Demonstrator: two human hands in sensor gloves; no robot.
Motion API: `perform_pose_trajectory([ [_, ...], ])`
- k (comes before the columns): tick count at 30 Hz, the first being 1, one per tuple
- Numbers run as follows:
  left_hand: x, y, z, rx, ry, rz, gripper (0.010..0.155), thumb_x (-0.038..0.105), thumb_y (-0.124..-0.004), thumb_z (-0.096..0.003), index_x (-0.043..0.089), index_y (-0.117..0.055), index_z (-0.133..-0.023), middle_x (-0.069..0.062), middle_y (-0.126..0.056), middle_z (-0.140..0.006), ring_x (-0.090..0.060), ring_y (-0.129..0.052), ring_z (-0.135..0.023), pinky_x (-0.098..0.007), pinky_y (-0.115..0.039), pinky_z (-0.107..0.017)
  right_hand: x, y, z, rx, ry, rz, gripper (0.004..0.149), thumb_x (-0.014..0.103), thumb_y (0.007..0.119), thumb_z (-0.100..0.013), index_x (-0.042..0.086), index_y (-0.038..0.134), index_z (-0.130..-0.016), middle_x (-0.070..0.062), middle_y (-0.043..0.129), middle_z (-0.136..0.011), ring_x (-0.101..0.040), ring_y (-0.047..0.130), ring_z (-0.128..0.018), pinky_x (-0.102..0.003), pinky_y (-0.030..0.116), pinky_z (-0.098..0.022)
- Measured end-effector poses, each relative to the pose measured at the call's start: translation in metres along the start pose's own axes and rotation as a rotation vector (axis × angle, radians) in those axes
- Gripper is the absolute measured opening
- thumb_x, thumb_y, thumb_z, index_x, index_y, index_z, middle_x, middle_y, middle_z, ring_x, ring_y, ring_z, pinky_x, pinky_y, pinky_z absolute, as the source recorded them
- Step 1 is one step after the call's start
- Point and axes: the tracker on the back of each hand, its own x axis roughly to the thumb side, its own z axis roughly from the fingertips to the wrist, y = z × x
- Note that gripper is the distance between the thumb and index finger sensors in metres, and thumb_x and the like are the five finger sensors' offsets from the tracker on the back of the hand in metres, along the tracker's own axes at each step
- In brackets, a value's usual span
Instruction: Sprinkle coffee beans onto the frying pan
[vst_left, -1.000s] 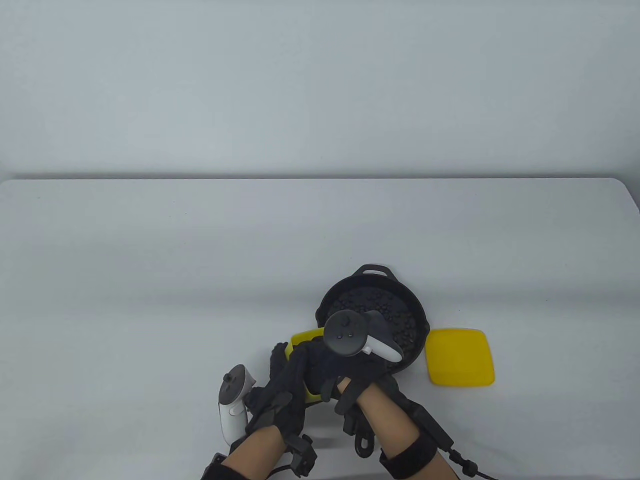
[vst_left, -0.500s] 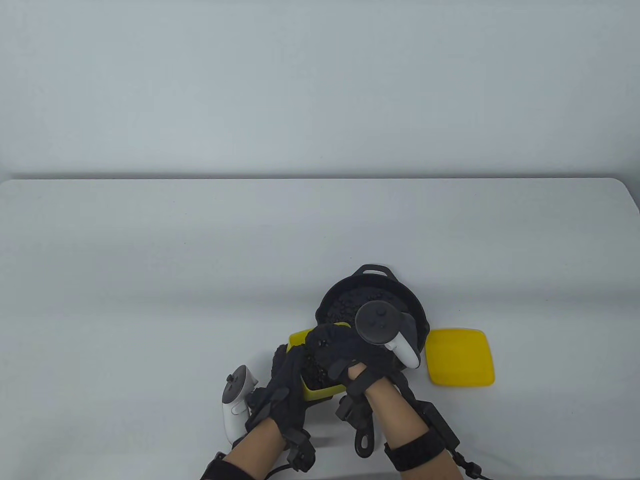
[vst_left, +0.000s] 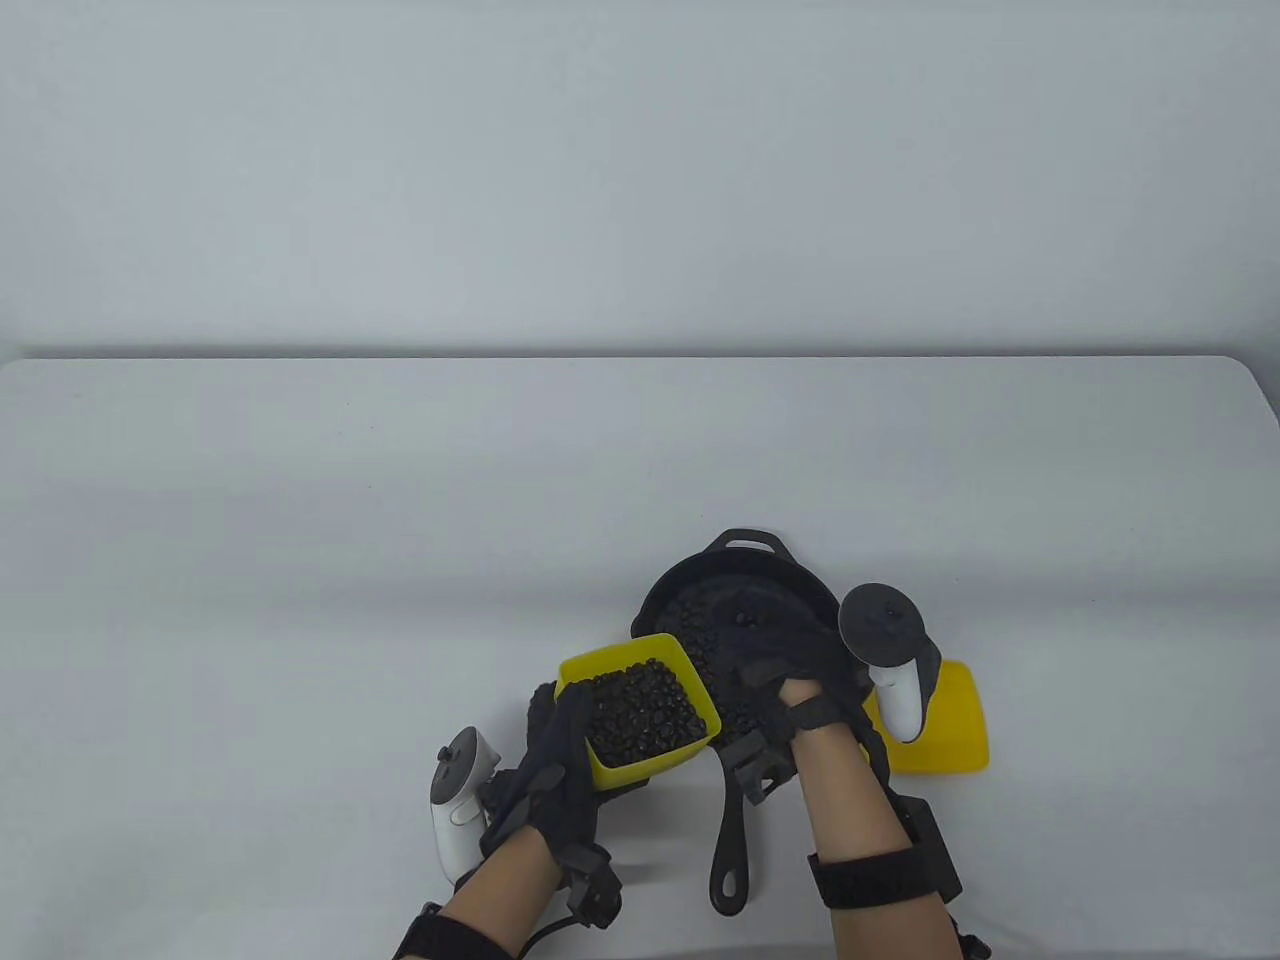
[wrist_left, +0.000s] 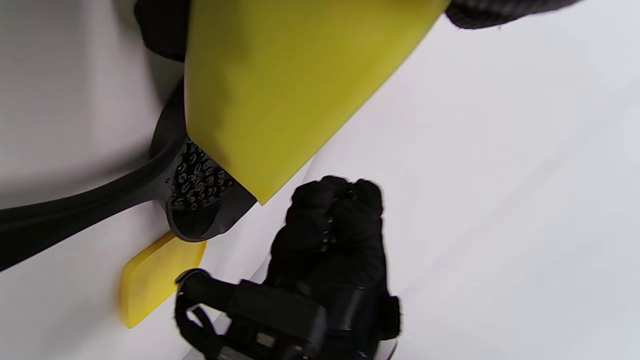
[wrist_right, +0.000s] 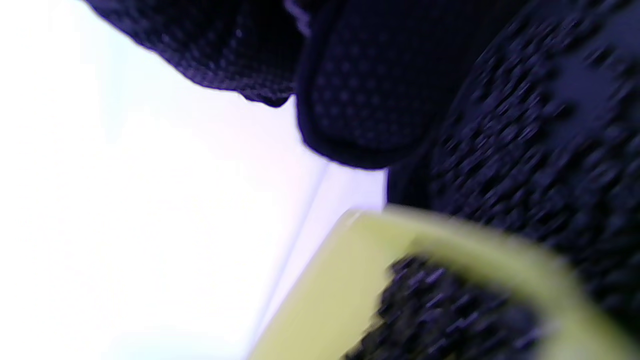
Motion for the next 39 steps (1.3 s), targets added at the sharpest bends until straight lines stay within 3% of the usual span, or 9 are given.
perform_pose_trajectory([
  [5, 0.001, 0.001, -0.001, 0.003, -0.01, -0.008, 0.094, 0.073, -0.055, -0.0586, 0.022, 0.013, -0.099, -0.018, -0.035, -0.105, -0.043, -0.066, -0.093, -0.046, -0.071, -0.068, -0.025, 0.004, -0.007, -0.029, 0.097, 0.154, 0.033, 0.018, 0.081, -0.055, 0.016, 0.078, -0.087, -0.024, 0.073, -0.088, -0.033, 0.098, -0.051, -0.019, 0.095, -0.026],
  [8, 0.001, 0.002, 0.0, 0.0, -0.009, -0.012, 0.094, 0.073, -0.055, -0.0586, 0.022, 0.013, -0.099, -0.018, -0.035, -0.105, -0.043, -0.066, -0.093, -0.046, -0.072, -0.068, -0.032, 0.015, -0.014, 0.074, 0.12, 0.204, 0.036, 0.017, 0.078, -0.056, 0.012, 0.074, -0.091, -0.026, 0.066, -0.093, -0.039, 0.093, -0.059, -0.023, 0.094, -0.034],
  [14, 0.002, 0.006, 0.0, 0.011, -0.016, -0.011, 0.094, 0.073, -0.055, -0.0587, 0.022, 0.013, -0.099, -0.018, -0.035, -0.105, -0.044, -0.066, -0.093, -0.046, -0.071, -0.068, -0.027, 0.013, -0.018, 0.159, 0.138, 0.406, 0.037, 0.015, 0.078, -0.055, 0.008, 0.076, -0.091, -0.029, 0.066, -0.092, -0.04, 0.093, -0.056, -0.026, 0.093, -0.03],
  [19, 0.001, 0.004, 0.0, 0.007, -0.016, -0.011, 0.094, 0.073, -0.055, -0.0587, 0.022, 0.013, -0.099, -0.018, -0.035, -0.105, -0.043, -0.066, -0.093, -0.046, -0.071, -0.068, -0.027, -0.004, -0.017, 0.047, 0.17, 0.568, 0.038, 0.015, 0.078, -0.055, 0.007, 0.075, -0.091, -0.03, 0.066, -0.092, -0.042, 0.091, -0.057, -0.028, 0.092, -0.031],
  [27, 0.0, 0.003, -0.001, 0.005, -0.013, -0.012, 0.094, 0.073, -0.055, -0.0587, 0.022, 0.013, -0.099, -0.018, -0.035, -0.105, -0.043, -0.066, -0.093, -0.046, -0.071, -0.068, -0.019, -0.022, -0.013, -0.09, 0.024, 0.36, 0.049, 0.026, 0.073, -0.059, 0.013, 0.059, -0.105, -0.023, 0.051, -0.104, -0.043, 0.079, -0.08, -0.033, 0.085, -0.054],
  [29, 0.0, 0.003, -0.001, 0.007, -0.015, -0.012, 0.094, 0.073, -0.055, -0.0587, 0.022, 0.013, -0.099, -0.018, -0.035, -0.105, -0.043, -0.066, -0.093, -0.046, -0.071, -0.068, -0.021, -0.019, -0.015, -0.045, -0.055, 0.193, 0.055, 0.03, 0.071, -0.061, 0.016, 0.051, -0.11, -0.02, 0.042, -0.11, -0.046, 0.07, -0.09, -0.041, 0.077, -0.061],
  [33, 0.001, 0.003, -0.001, 0.007, -0.017, -0.01, 0.094, 0.073, -0.055, -0.0586, 0.022, 0.013, -0.099, -0.018, -0.035, -0.105, -0.043, -0.066, -0.093, -0.046, -0.071, -0.068, -0.023, -0.01, -0.016, 0.123, -0.081, -0.046, 0.075, 0.06, 0.067, -0.062, 0.014, 0.043, -0.116, -0.026, 0.028, -0.115, -0.067, 0.049, -0.09, -0.058, 0.071, -0.054],
  [35, 0.0, 0.004, 0.0, 0.007, -0.016, -0.012, 0.094, 0.073, -0.055, -0.0586, 0.022, 0.013, -0.099, -0.018, -0.035, -0.105, -0.043, -0.066, -0.093, -0.046, -0.071, -0.068, -0.022, -0.006, -0.016, 0.185, -0.075, -0.046, 0.084, 0.066, 0.064, -0.062, 0.007, 0.038, -0.117, -0.032, 0.024, -0.113, -0.073, 0.04, -0.087, -0.063, 0.068, -0.052],
  [39, 0.001, 0.004, 0.0, 0.008, -0.016, -0.012, 0.094, 0.073, -0.055, -0.0586, 0.022, 0.013, -0.099, -0.018, -0.035, -0.105, -0.043, -0.066, -0.093, -0.046, -0.071, -0.068, -0.006, -0.002, -0.013, 0.216, -0.096, 0.121, 0.089, 0.068, 0.062, -0.063, 0.0, 0.037, -0.115, -0.038, 0.032, -0.109, -0.073, 0.045, -0.085, -0.061, 0.071, -0.048],
])
